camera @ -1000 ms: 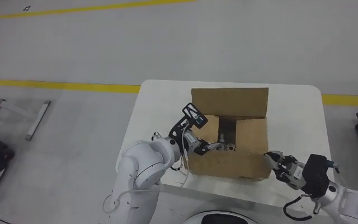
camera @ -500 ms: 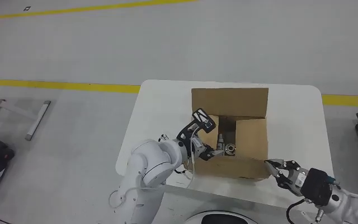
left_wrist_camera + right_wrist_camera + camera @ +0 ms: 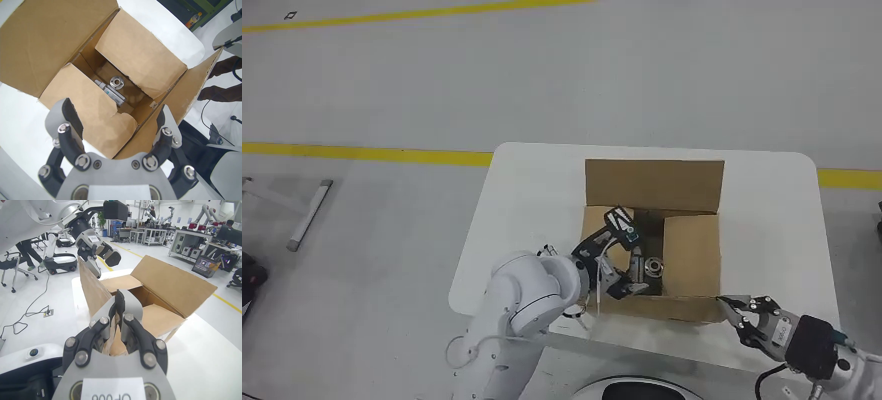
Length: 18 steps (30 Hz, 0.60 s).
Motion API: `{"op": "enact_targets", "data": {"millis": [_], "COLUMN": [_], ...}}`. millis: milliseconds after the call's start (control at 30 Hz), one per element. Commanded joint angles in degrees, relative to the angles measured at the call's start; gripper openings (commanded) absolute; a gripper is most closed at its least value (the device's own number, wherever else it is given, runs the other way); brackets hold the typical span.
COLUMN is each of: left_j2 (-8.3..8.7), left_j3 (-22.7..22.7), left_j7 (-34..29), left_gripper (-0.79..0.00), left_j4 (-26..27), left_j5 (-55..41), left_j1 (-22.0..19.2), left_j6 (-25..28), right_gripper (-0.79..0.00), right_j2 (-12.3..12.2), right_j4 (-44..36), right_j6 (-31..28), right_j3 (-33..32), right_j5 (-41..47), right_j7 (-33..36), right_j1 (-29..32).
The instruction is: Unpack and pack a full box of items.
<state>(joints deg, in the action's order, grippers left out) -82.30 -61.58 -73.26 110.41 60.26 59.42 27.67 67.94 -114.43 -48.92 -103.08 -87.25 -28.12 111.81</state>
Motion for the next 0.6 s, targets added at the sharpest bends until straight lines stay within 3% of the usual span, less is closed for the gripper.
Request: {"op": "enact_targets", "data": {"millis": [0,167,333,367,400,433,500,567], "left_j2": [0.18,0.68,1.51,1.74,1.97,2.22,2.82,3.51], "left_j3": [0.34,1.15,2.33,2.65,2.94,3.21,4.13,4.8], "left_j7": [-0.43,-1.66,-2.39,-2.48,-2.57,-2.66,-2.82,-3.06], "left_gripper": [0.0,0.0,0.0,0.0,0.0,0.0,0.0,0.0], "left_j4": [0.21,0.55,1.24,1.44,1.61,1.77,2.0,2.19], "left_j5": [-0.15,-0.98,-1.14,-1.21,-1.39,-1.61,-1.7,-1.49], "left_j1": [-0.08,-0.03,0.49,0.66,0.88,1.11,1.62,1.98], "left_j6": [0.28,1.11,0.97,0.88,0.79,0.7,0.54,0.3], "right_gripper": [0.0,0.0,0.0,-0.046,-0.385,-0.493,-0.785,-0.785], "right_j2": [-0.02,-0.16,-0.34,-0.38,-0.39,-0.39,-0.37,-0.39], "right_j4": [0.51,3.04,3.61,3.37,2.98,2.57,0.85,-0.39], "right_j6": [0.01,-2.87,1.46,2.93,4.82,6.49,9.17,9.28], "right_j3": [-0.26,-2.68,-4.61,-4.55,-4.31,-3.77,-2.32,-0.77], "right_j5": [2.11,15.69,31.65,33.3,34.47,35.42,36.33,35.6], "right_j7": [-0.6,-0.06,9.92,12.47,14.91,17.29,21.32,23.75], "right_j1": [0.19,0.4,-0.83,-1.0,-1.31,-1.46,-1.85,-1.81]}}
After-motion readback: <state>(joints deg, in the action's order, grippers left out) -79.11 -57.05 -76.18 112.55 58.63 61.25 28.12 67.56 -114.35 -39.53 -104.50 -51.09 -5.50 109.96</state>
